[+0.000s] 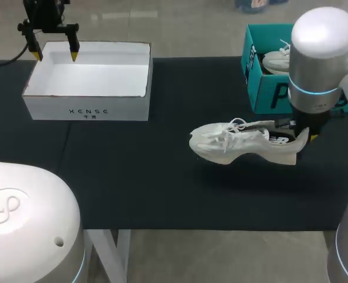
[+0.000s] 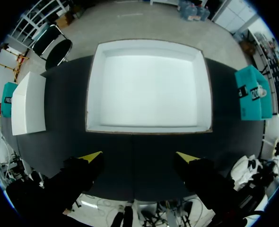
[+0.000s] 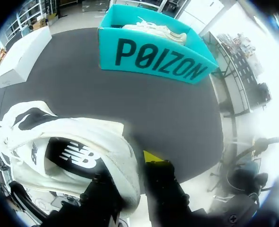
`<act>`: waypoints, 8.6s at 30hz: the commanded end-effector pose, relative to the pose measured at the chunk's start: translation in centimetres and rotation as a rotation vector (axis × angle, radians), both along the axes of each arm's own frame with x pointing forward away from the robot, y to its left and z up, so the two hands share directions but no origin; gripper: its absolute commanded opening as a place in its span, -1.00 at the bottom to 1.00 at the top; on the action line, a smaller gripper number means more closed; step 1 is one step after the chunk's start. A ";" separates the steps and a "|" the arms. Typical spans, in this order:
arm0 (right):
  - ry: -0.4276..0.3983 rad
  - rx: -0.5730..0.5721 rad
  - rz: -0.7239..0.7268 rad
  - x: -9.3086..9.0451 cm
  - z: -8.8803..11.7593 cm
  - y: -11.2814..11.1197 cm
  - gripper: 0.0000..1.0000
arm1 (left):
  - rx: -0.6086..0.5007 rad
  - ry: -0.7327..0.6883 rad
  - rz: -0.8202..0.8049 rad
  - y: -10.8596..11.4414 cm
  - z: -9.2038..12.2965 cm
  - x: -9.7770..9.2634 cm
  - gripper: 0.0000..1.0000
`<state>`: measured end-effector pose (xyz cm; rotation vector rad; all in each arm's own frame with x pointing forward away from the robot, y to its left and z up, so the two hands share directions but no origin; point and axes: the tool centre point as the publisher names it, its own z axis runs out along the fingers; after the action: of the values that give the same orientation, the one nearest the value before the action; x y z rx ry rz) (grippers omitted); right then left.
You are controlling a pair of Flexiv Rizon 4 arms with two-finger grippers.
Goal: Take the shoe out of the shoebox, open the shoe tongue, remove and reinsert the insole, then place the shoe into the shoebox
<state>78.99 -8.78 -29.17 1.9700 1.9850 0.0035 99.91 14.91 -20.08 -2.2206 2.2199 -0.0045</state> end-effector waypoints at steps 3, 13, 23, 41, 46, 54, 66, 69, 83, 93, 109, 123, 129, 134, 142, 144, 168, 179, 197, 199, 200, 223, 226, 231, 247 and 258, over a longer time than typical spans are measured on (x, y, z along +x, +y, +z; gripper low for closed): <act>0.004 -0.014 0.030 0.1 -1.7 3.4 -1.00 | 0.000 0.001 0.000 0.0 0.0 0.0 1.00; -0.016 -0.015 0.036 0.2 -3.4 8.6 -1.00 | 0.000 0.001 0.000 0.0 0.0 0.0 1.00; 0.017 -0.027 0.013 -1.0 -6.4 11.1 -1.00 | 0.000 0.001 0.000 0.0 0.0 0.0 1.00; 0.012 -0.066 -0.011 -0.2 -9.4 11.8 -1.00 | 0.000 0.001 0.000 0.0 0.0 0.0 1.00; -0.001 -0.065 0.027 -1.2 -8.3 11.7 1.00 | 0.000 0.001 0.000 0.0 0.0 0.0 1.00; 0.003 -0.010 0.092 -2.0 -5.8 11.5 1.00 | 0.000 0.001 0.000 0.0 0.0 0.0 1.00; 0.010 0.262 1.000 -6.1 2.0 10.5 1.00 | 0.000 0.001 0.000 0.0 0.0 0.0 1.00; 0.004 0.250 1.089 -6.4 2.5 9.8 1.00 | 0.000 0.001 0.000 0.0 0.0 0.0 1.00; 0.004 0.250 1.089 -6.4 2.5 9.8 1.00 | 0.000 0.001 0.000 0.0 0.0 0.0 1.00; 0.004 0.250 1.089 -6.4 2.5 9.8 1.00 | 0.000 0.001 0.000 0.0 0.0 0.0 1.00; -0.152 0.349 1.415 -2.6 1.0 8.9 1.00 | 0.000 0.001 0.000 0.0 0.0 0.0 1.00; -0.252 0.386 1.363 -2.3 0.2 8.4 1.00 | 0.000 0.001 0.000 0.0 0.0 0.0 1.00; -0.333 0.456 1.281 -2.1 -1.4 8.2 1.00 | 0.000 0.001 0.000 0.0 0.0 0.0 1.00; -0.403 0.490 1.235 -2.5 -2.2 8.4 1.00 | 0.000 0.001 0.000 0.0 0.0 0.0 1.00; -0.446 0.500 1.218 -2.7 -4.5 9.1 1.00 | 0.000 0.001 0.000 0.0 0.0 0.0 1.00; -0.451 0.512 1.199 -2.8 -5.4 9.3 1.00 | 0.000 0.001 0.000 0.0 0.0 0.0 1.00; -0.490 0.591 1.193 -1.0 -11.7 12.7 1.00 | 0.000 0.001 0.000 0.0 0.0 0.0 1.00; -0.485 0.623 1.210 -0.6 -12.9 14.4 1.00 | 0.000 0.001 0.000 0.0 0.0 0.0 1.00; -0.451 0.644 1.270 1.5 -14.3 14.7 -0.51 | 0.000 0.001 0.000 0.0 0.0 0.0 1.00; -0.451 0.640 1.284 1.9 -14.0 14.6 -1.00 | 0.000 0.001 0.000 0.0 0.0 0.0 1.00; -0.452 0.635 1.291 2.1 -13.8 14.5 -1.00 | 0.000 0.001 0.000 0.0 0.0 0.0 1.00; -0.359 0.637 1.486 6.2 -14.5 13.7 -1.00 | 0.000 0.001 0.000 0.0 0.0 0.0 1.00; -0.360 0.643 1.483 6.2 -14.5 13.7 -1.00 | 0.000 0.001 0.000 0.0 0.0 0.0 1.00; -0.353 0.640 1.476 6.3 -14.6 13.7 -1.00 | 0.000 0.001 0.000 0.0 0.0 0.0 1.00; -0.353 0.640 1.476 6.3 -14.6 13.7 -1.00 | 0.000 0.001 0.000 0.0 0.0 0.0 1.00; -0.353 0.640 1.476 6.3 -14.6 13.7 -1.00 | 0.000 0.001 0.000 0.0 0.0 0.0 1.00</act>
<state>84.91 4.70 -43.25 0.1845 2.7885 1.3104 99.91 14.91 -20.08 -2.2206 2.2199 -0.0045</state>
